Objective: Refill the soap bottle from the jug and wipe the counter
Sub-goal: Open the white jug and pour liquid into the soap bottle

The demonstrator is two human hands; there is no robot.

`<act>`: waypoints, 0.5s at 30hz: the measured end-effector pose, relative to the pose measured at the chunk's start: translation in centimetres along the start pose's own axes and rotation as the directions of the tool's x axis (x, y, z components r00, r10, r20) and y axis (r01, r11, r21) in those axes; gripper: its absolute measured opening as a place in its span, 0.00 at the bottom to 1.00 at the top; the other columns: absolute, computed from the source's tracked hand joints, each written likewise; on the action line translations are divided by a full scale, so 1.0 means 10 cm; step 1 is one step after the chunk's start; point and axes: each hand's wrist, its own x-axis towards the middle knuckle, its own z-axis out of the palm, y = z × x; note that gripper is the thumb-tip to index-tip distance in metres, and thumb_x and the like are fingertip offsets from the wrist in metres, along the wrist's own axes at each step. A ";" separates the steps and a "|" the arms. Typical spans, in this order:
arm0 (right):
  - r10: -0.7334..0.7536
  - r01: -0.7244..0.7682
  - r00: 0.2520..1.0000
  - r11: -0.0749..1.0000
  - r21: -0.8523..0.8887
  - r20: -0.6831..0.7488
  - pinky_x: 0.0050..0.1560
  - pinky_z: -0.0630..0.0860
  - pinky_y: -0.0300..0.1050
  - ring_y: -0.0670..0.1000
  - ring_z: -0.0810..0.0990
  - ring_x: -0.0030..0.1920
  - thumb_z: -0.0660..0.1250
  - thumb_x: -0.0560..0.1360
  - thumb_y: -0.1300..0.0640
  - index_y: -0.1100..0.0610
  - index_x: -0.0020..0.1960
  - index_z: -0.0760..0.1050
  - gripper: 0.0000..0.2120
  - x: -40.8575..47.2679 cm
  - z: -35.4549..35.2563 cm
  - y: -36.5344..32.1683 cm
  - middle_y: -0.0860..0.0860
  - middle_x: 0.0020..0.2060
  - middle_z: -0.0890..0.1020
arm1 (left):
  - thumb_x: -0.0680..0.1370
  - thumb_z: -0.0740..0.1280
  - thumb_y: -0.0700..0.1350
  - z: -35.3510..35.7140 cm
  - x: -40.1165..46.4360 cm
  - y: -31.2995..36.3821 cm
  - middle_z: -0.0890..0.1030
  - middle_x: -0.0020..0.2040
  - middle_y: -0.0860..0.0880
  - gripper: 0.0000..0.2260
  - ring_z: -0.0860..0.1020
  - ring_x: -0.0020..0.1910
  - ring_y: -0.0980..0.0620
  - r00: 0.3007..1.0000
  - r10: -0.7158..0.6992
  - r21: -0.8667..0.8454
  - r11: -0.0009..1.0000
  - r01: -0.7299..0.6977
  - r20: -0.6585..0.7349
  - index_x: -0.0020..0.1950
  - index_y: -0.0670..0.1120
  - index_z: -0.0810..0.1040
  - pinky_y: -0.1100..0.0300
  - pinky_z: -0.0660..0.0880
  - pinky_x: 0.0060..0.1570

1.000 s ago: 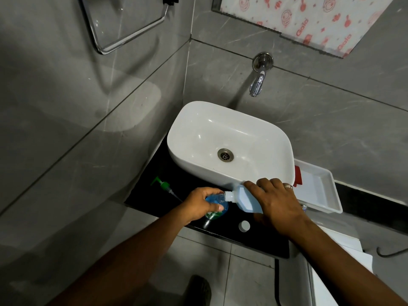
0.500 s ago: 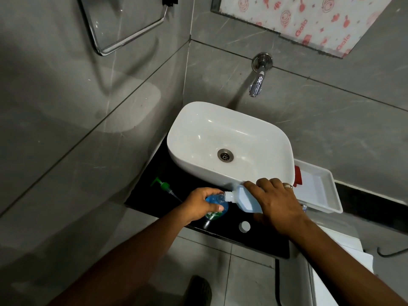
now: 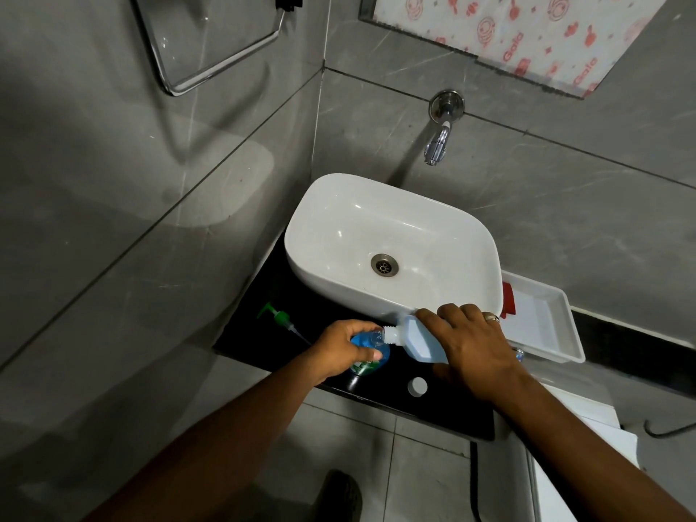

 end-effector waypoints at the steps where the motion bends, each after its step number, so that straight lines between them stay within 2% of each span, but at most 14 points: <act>1: -0.002 0.002 1.000 1.000 -0.002 -0.004 0.61 0.66 0.55 0.56 0.68 0.60 0.70 0.67 0.41 0.47 0.73 0.57 0.39 0.00 0.00 0.00 0.52 0.64 0.71 | 0.69 0.75 0.38 0.00 0.00 0.00 0.82 0.57 0.49 0.21 0.79 0.57 0.51 1.000 -0.001 0.003 1.000 0.001 0.000 0.60 0.50 0.79 0.50 0.76 0.61; 9: -0.002 0.002 1.000 1.000 0.018 -0.021 0.60 0.67 0.56 0.57 0.69 0.59 0.72 0.66 0.43 0.48 0.73 0.59 0.40 0.00 0.03 0.01 0.52 0.63 0.72 | 0.69 0.75 0.38 0.00 0.00 0.01 0.82 0.56 0.49 0.21 0.79 0.56 0.51 1.000 0.010 -0.010 1.000 -0.010 0.004 0.60 0.49 0.78 0.55 0.76 0.59; 15: 0.021 -0.019 0.999 0.998 0.059 -0.027 0.56 0.72 0.55 0.56 0.71 0.58 0.74 0.64 0.42 0.48 0.72 0.60 0.41 -0.03 0.13 0.02 0.51 0.62 0.73 | 0.69 0.75 0.37 0.00 -0.01 0.01 0.82 0.55 0.49 0.21 0.79 0.55 0.53 1.000 0.014 -0.018 1.000 -0.014 0.006 0.60 0.48 0.78 0.59 0.76 0.56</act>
